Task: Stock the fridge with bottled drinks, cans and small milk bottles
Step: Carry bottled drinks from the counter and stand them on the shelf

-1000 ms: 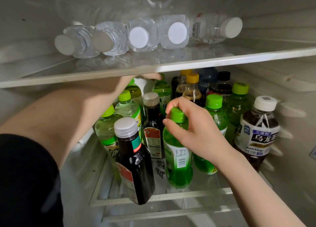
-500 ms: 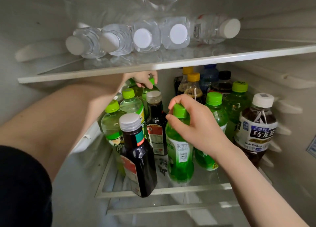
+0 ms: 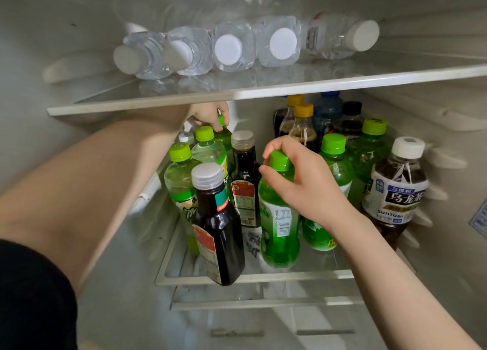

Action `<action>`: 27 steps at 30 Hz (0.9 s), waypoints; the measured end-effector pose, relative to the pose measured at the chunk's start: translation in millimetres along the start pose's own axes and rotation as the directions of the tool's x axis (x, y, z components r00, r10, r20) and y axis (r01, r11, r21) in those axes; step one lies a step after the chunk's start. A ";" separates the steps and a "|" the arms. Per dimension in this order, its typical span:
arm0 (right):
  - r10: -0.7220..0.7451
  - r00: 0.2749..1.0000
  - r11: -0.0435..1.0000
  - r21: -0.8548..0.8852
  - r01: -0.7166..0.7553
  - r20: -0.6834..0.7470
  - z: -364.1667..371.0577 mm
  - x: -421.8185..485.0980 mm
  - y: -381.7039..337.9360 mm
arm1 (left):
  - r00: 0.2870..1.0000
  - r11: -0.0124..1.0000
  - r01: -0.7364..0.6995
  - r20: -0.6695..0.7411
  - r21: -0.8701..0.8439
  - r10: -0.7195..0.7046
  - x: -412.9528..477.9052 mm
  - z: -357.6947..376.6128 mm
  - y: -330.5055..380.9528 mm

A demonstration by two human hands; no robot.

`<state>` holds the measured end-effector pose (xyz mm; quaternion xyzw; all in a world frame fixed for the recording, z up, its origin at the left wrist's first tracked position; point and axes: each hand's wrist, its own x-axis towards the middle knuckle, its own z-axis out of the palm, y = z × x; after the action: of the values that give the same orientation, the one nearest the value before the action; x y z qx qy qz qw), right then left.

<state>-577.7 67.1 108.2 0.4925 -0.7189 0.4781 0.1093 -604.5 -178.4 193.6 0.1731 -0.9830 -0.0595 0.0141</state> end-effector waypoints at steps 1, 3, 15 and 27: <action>0.000 1.000 1.000 0.000 0.000 0.002 0.5 0.0 -0.5 | 0.999 0.999 0.033 0.001 -0.014 -0.033 -1.0 -0.2 -2.4; 0.004 1.000 1.000 0.002 -0.004 0.003 0.7 -0.2 -1.8 | 0.997 0.997 0.071 0.005 -0.040 -0.071 -7.1 -1.5 -5.1; -0.019 0.993 1.000 -0.019 0.017 -0.117 0.1 -17.4 -11.3 | 0.964 0.957 -0.239 0.082 -0.162 0.255 -48.1 -5.9 45.8; 0.007 0.971 0.997 0.079 0.012 -0.238 -30.2 -49.1 -14.6 | 0.927 0.921 -0.366 0.141 0.132 0.348 -67.5 -0.3 76.1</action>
<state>-551.2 119.9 101.5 0.4367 -0.6802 0.5620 0.1755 -566.8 -84.4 202.7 -0.0121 -0.9988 0.0112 -0.0457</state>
